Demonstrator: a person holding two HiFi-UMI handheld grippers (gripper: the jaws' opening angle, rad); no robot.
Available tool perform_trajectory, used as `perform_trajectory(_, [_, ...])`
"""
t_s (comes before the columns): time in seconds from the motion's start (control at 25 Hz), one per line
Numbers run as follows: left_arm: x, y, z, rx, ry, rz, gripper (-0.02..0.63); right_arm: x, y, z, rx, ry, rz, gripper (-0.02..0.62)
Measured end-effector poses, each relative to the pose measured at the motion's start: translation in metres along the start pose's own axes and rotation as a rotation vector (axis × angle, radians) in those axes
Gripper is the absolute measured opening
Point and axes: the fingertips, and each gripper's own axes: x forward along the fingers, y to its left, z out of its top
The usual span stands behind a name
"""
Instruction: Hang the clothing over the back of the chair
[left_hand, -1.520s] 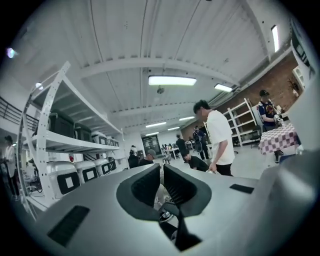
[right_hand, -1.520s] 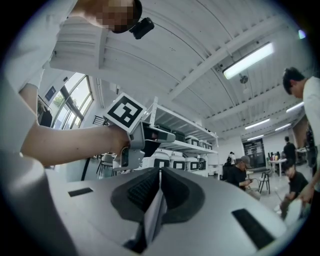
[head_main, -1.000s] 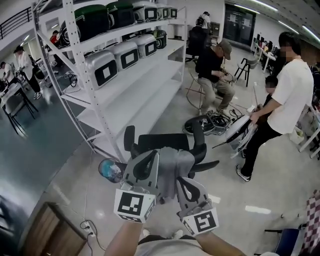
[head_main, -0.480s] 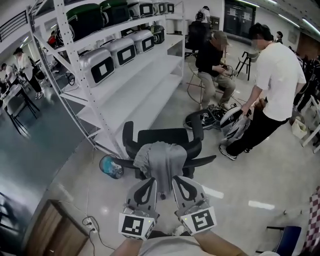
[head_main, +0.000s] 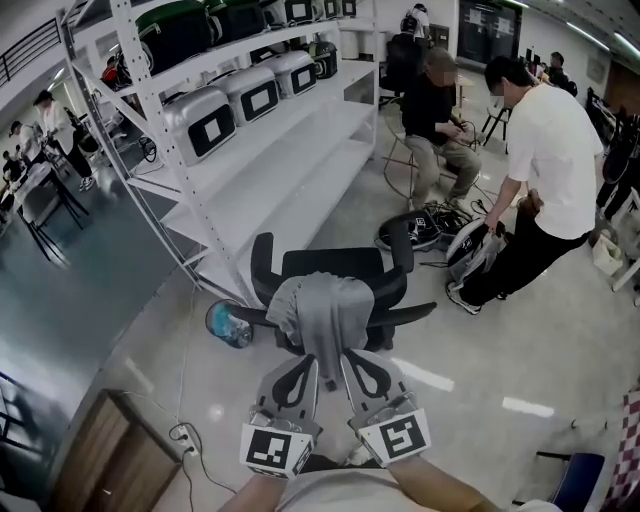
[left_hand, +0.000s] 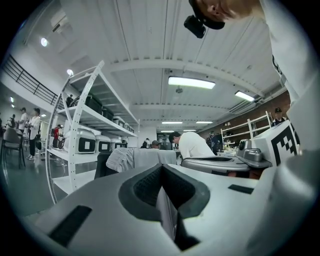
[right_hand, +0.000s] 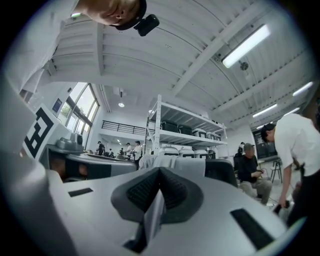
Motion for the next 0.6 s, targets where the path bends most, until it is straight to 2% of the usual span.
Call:
perform_trajectory(0.24, [0.003,-0.009,-0.01,-0.015,0.019,-0.02,0.006,-0.002,-0.002,-0.004,0.003,0.014,0.007,0.015])
perform_trajectory(0.6, [0.001,0.002,-0.013,-0.041,0.019,0.002,0.006,0.003,0.004,-0.005,-0.007,0.019,0.031,0.015])
